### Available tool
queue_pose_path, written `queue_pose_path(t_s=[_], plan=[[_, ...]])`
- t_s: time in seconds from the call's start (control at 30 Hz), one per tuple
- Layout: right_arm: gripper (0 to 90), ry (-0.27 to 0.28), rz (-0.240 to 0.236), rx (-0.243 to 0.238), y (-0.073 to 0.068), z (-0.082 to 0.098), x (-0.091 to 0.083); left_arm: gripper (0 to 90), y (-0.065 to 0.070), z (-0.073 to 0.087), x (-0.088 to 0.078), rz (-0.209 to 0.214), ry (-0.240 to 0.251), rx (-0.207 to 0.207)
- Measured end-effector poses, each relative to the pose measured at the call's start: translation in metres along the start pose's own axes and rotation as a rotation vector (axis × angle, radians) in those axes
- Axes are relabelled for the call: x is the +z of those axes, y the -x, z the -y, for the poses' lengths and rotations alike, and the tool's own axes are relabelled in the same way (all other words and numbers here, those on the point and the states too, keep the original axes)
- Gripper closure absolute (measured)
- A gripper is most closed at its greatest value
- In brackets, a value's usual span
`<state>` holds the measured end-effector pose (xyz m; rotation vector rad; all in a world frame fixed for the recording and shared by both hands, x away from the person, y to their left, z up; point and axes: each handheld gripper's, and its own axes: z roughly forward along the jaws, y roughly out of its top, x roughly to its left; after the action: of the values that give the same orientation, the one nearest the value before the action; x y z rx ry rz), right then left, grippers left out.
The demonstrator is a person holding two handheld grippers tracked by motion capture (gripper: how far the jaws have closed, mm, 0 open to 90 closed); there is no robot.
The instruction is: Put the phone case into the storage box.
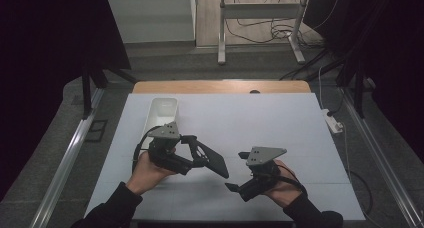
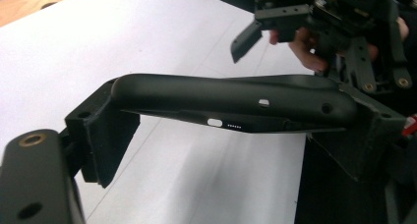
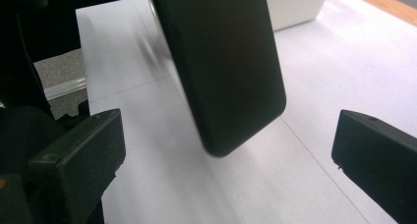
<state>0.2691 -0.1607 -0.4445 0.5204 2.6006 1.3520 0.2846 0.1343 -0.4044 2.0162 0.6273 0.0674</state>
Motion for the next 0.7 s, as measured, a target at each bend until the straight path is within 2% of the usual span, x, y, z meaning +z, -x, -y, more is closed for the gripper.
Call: queue_pose_path(t_s=[0.17,0.3,0.4,0.7], plan=[[0.0,-0.035,0.022,0.029,0.002,0.001,0.003,14.6,-0.002,-0.004,0.001,-0.017,-0.009,-0.026],[0.0,-0.021,0.041,0.047,0.002,-0.001,0.003,14.6,-0.003,-0.007,0.003,-0.028,-0.021,-0.034],[0.0,-0.03,0.046,0.051,0.001,-0.002,0.004,14.6,-0.002,-0.01,0.005,-0.04,-0.025,-0.044],[0.0,-0.057,0.104,0.054,-0.003,-0.005,0.008,14.5,0.0,-0.019,0.011,-0.077,-0.035,-0.069]])
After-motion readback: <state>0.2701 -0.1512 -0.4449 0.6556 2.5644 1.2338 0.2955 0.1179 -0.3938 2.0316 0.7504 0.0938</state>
